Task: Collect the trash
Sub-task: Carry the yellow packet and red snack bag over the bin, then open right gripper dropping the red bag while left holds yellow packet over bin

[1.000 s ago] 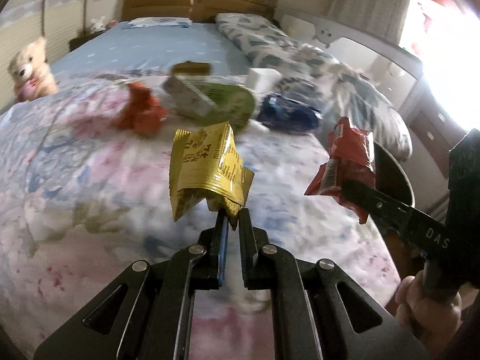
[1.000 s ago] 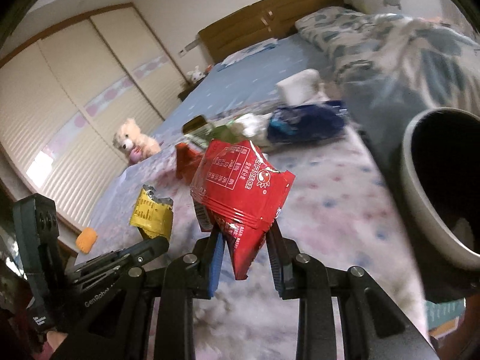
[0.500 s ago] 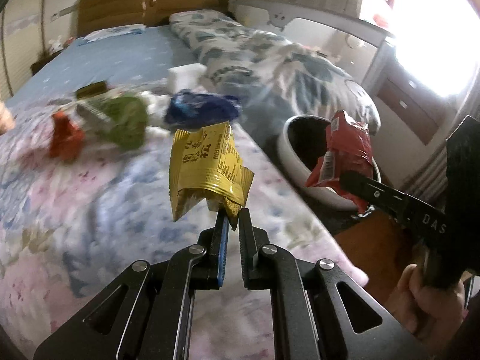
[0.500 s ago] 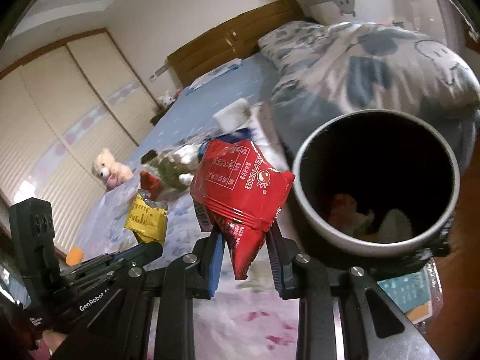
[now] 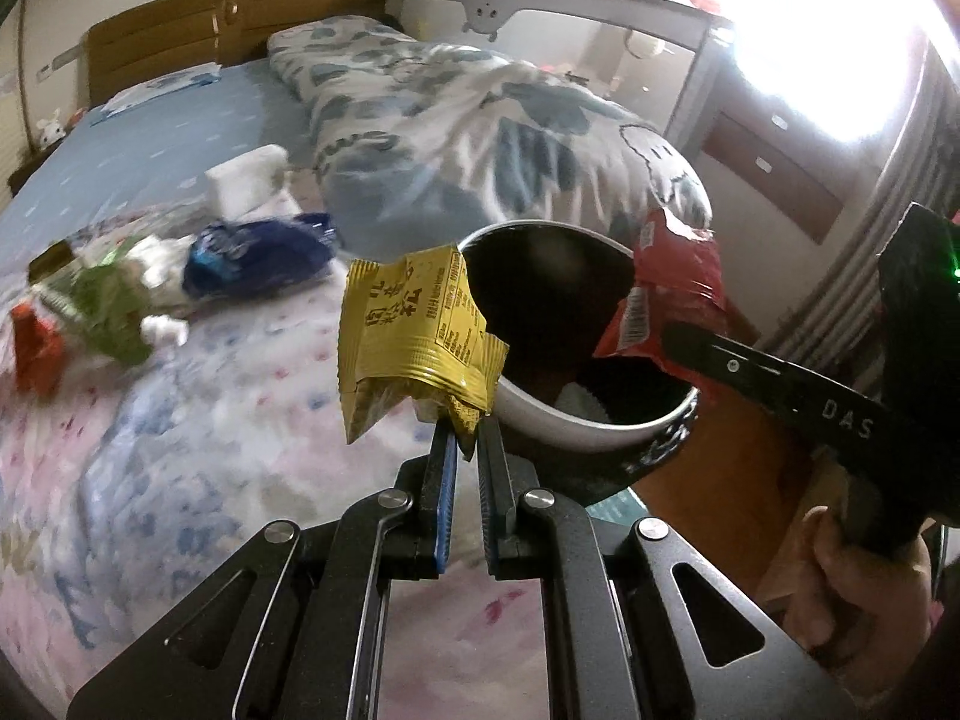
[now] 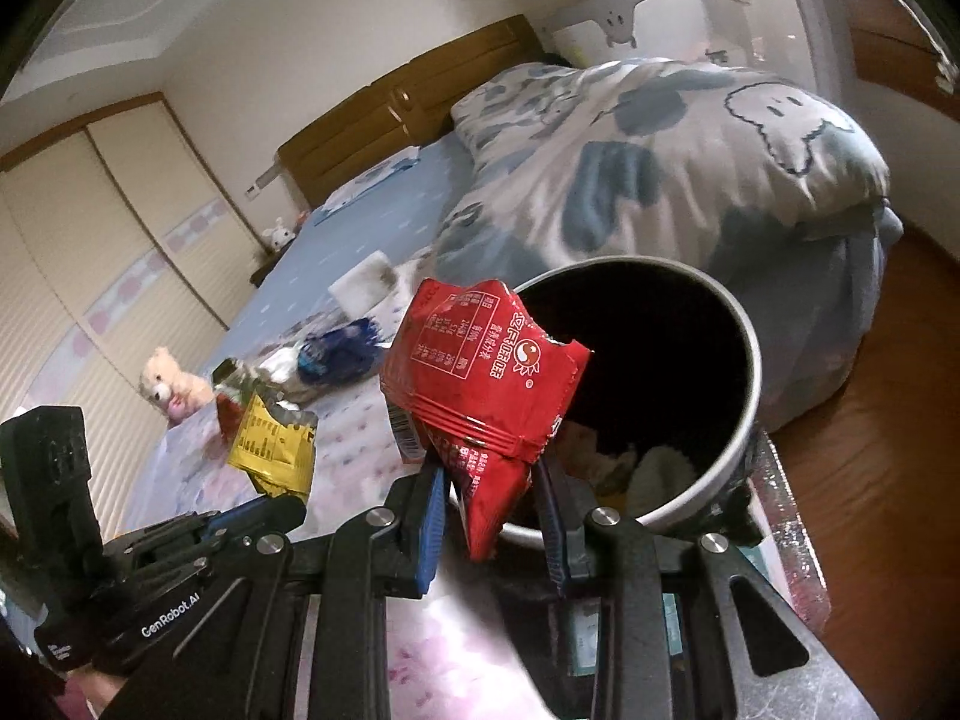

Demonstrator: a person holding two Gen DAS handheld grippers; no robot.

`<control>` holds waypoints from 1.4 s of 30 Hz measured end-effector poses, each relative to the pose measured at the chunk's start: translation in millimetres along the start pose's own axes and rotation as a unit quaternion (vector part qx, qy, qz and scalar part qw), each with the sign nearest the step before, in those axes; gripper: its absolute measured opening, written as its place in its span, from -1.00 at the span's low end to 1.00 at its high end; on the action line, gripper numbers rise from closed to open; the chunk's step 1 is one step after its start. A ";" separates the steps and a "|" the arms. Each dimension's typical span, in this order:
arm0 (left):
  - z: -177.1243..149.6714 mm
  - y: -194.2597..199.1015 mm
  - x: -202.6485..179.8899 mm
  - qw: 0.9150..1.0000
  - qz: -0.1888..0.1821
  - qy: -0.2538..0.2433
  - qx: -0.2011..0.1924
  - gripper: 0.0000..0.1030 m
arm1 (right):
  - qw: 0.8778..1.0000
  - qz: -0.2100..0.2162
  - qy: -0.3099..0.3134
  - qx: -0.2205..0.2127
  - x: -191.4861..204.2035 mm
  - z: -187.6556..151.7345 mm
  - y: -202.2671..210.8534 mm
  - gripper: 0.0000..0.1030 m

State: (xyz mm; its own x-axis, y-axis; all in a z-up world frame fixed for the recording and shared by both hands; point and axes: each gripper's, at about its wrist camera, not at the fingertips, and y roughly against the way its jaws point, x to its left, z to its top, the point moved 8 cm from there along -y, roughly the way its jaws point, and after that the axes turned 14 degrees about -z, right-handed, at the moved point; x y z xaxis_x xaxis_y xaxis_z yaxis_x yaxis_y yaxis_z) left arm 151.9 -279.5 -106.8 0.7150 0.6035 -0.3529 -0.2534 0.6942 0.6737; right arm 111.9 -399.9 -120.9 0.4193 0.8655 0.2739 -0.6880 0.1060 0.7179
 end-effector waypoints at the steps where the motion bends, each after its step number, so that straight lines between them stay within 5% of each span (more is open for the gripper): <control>1: 2.0 -2.7 -2.7 1.000 -0.001 -0.002 0.002 -0.87 | 1.000 -0.001 -0.001 0.000 -2.6 1.2 -0.8 -0.47; 29: 28.3 -62.0 -23.8 0.999 -0.012 -0.009 0.036 -0.84 | 0.999 -0.021 -0.027 0.026 -49.6 19.8 -28.7 -0.42; 34: 28.9 -64.0 -24.7 0.999 -0.019 -0.007 0.043 -0.62 | 0.999 -0.022 -0.024 0.031 -48.9 20.7 -33.0 -0.40; 36: 28.3 -61.2 -23.8 0.999 -0.015 -0.008 0.041 -0.12 | 0.999 -0.016 -0.028 0.036 -48.8 20.3 -34.1 -0.34; 39: 26.1 -53.1 -19.7 0.999 -0.008 -0.007 0.031 -0.01 | 0.999 -0.019 -0.033 0.032 -50.2 21.7 -33.2 0.11; 42: 20.1 -43.3 -11.1 1.000 -0.004 0.005 0.025 0.09 | 0.999 -0.017 -0.042 0.025 -50.4 22.5 -29.1 0.35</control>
State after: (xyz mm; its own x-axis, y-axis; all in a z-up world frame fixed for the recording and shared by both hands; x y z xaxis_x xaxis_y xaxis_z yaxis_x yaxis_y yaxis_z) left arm 168.0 -324.2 -119.0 0.7097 0.6029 -0.3644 -0.2154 0.6782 0.7026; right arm 124.1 -457.6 -141.2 0.4924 0.8169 0.3003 -0.6431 0.1090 0.7580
